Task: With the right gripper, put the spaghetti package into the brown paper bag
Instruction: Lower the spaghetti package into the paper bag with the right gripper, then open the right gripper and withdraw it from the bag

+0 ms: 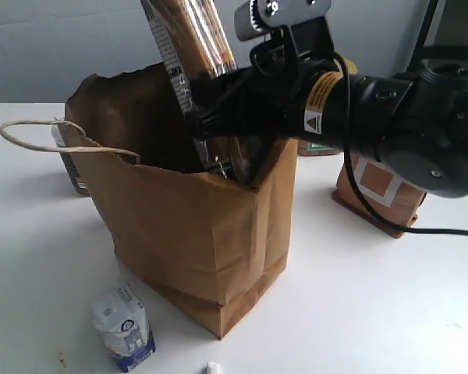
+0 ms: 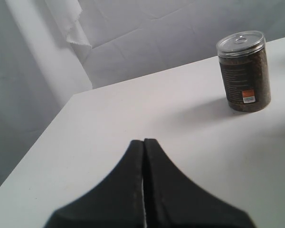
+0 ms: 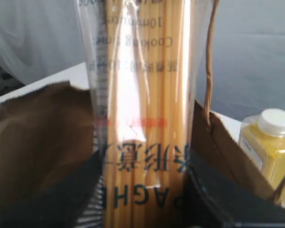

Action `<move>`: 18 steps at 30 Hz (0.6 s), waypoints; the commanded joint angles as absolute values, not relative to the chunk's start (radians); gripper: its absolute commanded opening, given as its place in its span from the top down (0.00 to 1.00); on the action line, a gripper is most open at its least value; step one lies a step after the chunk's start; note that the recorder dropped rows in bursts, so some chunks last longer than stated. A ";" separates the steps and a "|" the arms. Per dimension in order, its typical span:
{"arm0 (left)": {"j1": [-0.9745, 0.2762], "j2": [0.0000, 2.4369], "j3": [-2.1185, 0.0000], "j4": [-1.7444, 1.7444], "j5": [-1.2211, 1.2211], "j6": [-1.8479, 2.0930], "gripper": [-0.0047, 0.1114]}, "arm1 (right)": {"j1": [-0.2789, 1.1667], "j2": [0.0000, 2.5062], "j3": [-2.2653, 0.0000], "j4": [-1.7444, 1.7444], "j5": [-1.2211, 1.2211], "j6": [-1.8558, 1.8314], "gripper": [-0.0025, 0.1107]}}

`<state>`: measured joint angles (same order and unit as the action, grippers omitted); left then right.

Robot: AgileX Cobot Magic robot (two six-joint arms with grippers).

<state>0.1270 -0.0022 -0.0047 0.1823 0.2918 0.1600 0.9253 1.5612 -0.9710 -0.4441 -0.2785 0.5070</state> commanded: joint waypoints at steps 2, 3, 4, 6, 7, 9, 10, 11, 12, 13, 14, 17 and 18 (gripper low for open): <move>0.124 0.000 0.000 0.178 0.285 0.156 0.96 | 0.929 1.543 -0.945 -0.433 -0.376 0.502 0.78; 0.124 0.000 0.000 0.178 0.285 0.156 0.96 | 0.930 1.543 -0.945 -0.433 -0.376 0.502 0.72; 0.124 0.000 0.000 0.178 0.285 0.156 0.96 | 0.932 1.543 -0.945 -0.433 -0.376 0.502 0.65; 0.124 0.000 0.000 0.178 0.285 0.156 0.96 | 0.939 1.543 -0.945 -0.433 -0.376 0.502 0.52; 0.124 0.000 0.000 0.178 0.285 0.156 0.96 | 0.939 1.543 -0.945 -0.433 -0.376 0.502 0.47; 0.124 0.000 0.000 0.178 0.285 0.156 0.96 | 0.941 1.543 -0.945 -0.433 -0.376 0.502 0.40; 0.124 0.000 0.000 0.178 0.285 0.156 0.96 | 0.941 1.543 -0.945 -0.433 -0.376 0.502 0.38; 0.124 0.000 0.000 0.178 0.285 0.156 0.96 | 0.941 1.543 -0.945 -0.433 -0.374 0.502 0.37; 0.124 0.000 0.000 0.178 0.285 0.156 0.96 | 0.943 1.543 -0.945 -0.433 -0.374 0.502 0.37; 0.124 0.000 0.000 0.178 0.285 0.156 0.96 | 0.943 1.543 -0.945 -0.433 -0.372 0.502 0.37; 0.124 0.000 0.000 0.178 0.285 0.156 0.96 | 0.948 1.543 -0.945 -0.433 -0.370 0.502 0.38; 0.124 0.000 0.000 0.178 0.285 0.156 0.96 | 0.961 1.537 -0.945 -0.396 -0.370 0.502 0.45; 0.124 0.000 0.000 0.178 0.285 0.156 0.96 | 0.968 1.528 -0.945 -0.372 -0.360 0.500 0.49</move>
